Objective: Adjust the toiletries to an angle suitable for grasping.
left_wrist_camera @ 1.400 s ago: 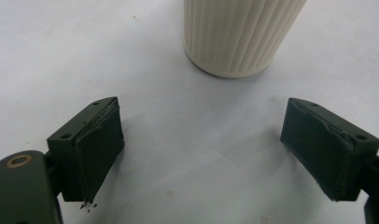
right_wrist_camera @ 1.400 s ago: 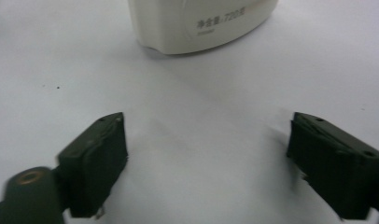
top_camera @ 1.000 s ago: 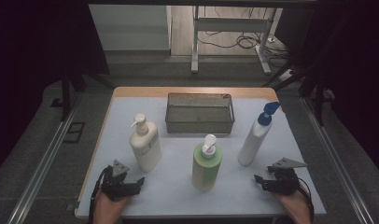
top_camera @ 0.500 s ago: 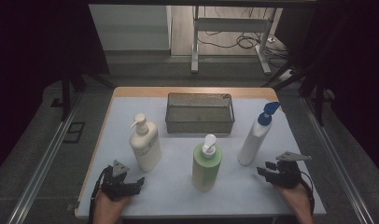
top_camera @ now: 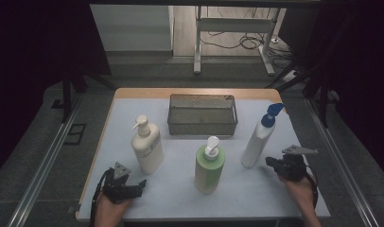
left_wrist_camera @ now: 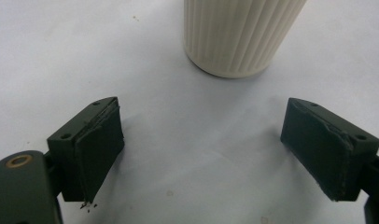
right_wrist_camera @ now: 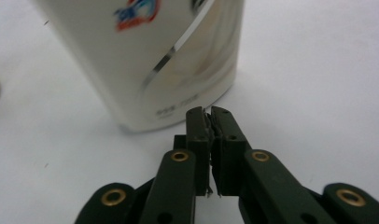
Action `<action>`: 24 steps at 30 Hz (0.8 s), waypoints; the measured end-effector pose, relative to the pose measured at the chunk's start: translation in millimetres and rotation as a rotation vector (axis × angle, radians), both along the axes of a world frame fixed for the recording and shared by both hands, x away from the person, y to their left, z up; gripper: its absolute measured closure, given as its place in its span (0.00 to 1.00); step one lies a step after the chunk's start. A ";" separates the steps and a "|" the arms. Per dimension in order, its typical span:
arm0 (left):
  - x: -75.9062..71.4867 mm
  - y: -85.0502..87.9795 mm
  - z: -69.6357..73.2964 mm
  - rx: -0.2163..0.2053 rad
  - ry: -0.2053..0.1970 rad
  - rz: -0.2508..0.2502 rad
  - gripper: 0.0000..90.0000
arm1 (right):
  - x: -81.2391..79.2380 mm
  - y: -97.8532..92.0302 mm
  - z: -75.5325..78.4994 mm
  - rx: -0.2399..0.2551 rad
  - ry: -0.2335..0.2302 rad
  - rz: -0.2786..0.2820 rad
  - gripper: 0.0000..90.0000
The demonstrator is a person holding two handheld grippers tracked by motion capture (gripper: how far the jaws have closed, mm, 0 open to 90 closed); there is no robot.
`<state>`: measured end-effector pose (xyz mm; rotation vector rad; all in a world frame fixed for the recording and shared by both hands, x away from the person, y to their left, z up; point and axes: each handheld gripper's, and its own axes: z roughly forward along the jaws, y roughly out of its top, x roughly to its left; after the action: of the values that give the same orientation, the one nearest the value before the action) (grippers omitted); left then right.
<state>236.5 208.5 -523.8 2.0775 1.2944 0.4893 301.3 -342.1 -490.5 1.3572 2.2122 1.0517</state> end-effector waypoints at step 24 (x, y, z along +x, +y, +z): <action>0.0 -0.4 -0.2 -0.005 0.000 0.004 0.14 | 39.7 4.2 -5.3 0.040 0.009 -0.037 0.99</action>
<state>236.6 208.1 -524.0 2.0707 1.2988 0.4873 341.0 -338.0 -495.8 1.4164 2.1746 1.0840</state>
